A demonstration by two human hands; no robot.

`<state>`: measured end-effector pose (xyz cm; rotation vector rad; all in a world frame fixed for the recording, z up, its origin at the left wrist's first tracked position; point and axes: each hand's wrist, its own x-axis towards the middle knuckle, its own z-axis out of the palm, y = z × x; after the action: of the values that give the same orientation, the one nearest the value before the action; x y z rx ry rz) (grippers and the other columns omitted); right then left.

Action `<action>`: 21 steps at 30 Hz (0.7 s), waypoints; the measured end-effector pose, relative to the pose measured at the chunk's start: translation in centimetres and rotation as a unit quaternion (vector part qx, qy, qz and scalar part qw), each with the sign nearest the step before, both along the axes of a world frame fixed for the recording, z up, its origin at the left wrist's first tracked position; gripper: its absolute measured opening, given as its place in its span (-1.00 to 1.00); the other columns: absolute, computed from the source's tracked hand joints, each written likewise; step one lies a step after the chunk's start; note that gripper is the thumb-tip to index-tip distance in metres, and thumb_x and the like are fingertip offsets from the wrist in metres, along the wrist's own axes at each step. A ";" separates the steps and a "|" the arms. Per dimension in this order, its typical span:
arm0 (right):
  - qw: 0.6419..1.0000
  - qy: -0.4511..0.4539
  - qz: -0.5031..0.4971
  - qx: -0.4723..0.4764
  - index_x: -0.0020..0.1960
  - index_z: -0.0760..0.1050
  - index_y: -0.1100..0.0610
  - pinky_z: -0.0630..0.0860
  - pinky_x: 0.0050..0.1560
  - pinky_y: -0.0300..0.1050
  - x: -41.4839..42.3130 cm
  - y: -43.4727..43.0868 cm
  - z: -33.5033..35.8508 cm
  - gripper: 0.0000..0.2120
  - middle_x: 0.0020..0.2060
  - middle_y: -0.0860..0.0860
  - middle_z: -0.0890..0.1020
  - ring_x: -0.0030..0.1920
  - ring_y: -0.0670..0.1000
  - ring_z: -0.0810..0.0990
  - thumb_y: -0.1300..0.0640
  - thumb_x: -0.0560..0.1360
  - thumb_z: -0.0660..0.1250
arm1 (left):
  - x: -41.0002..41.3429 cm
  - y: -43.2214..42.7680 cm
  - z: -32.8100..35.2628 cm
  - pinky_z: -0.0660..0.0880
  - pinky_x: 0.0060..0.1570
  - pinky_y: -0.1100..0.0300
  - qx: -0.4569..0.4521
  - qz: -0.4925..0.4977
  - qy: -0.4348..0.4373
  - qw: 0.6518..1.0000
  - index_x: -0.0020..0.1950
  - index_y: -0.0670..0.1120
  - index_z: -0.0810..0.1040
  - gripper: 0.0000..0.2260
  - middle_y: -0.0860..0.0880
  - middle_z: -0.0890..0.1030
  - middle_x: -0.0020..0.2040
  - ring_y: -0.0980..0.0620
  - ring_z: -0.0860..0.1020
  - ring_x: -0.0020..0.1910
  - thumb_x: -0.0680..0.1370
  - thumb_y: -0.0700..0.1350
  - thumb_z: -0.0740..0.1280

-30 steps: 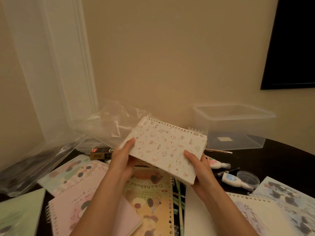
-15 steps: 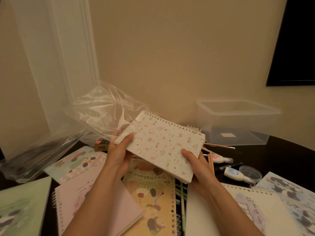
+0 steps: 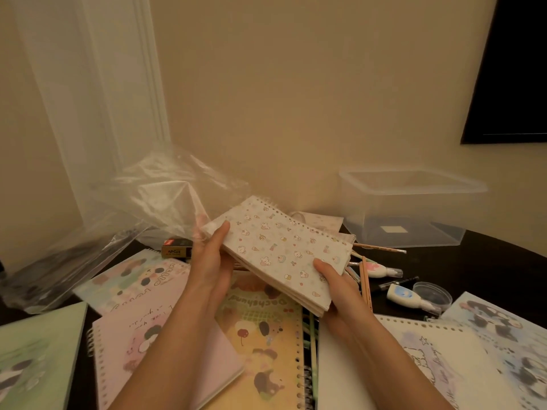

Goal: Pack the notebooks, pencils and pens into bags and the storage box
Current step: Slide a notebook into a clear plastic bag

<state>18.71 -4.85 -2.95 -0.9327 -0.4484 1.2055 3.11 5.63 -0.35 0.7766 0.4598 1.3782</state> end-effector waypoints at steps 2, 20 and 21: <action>1.000 -0.009 0.003 -0.010 0.28 0.42 0.13 0.62 -0.26 -0.08 0.0 -0.1 0.0 -0.70 0.02 0.09 0.66 -0.11 0.05 0.67 0.20 0.56 0.28 | -0.1 0.0 0.0 0.55 0.00 0.05 0.011 0.009 -0.007 1.000 0.15 0.04 0.44 -0.75 -0.13 0.59 0.07 -0.04 0.58 0.03 0.56 -0.27 0.25; 1.000 0.019 0.018 0.018 0.30 0.41 0.11 0.64 -0.24 -0.05 0.1 -0.3 0.2 -0.68 0.06 0.10 0.66 -0.06 0.07 0.68 0.20 0.56 0.28 | -0.2 -0.7 -0.2 0.61 -0.24 0.16 0.002 -0.063 0.051 0.997 0.24 -0.16 0.45 -0.65 -0.17 0.60 0.12 -0.06 0.61 0.00 0.46 -0.28 0.33; 0.999 0.018 0.005 0.034 0.30 0.41 0.10 0.64 -0.19 -0.02 0.0 -0.2 0.1 -0.68 0.06 0.09 0.66 -0.03 0.08 0.68 0.21 0.56 0.27 | 0.0 -0.7 -0.3 0.62 -0.24 0.15 -0.011 -0.061 0.048 0.997 0.27 -0.17 0.43 -0.65 -0.18 0.60 0.13 -0.06 0.61 0.02 0.48 -0.29 0.32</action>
<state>18.72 -5.03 -2.81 -0.8501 -0.4640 1.2061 3.15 4.92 -0.64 0.8428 0.4939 1.2241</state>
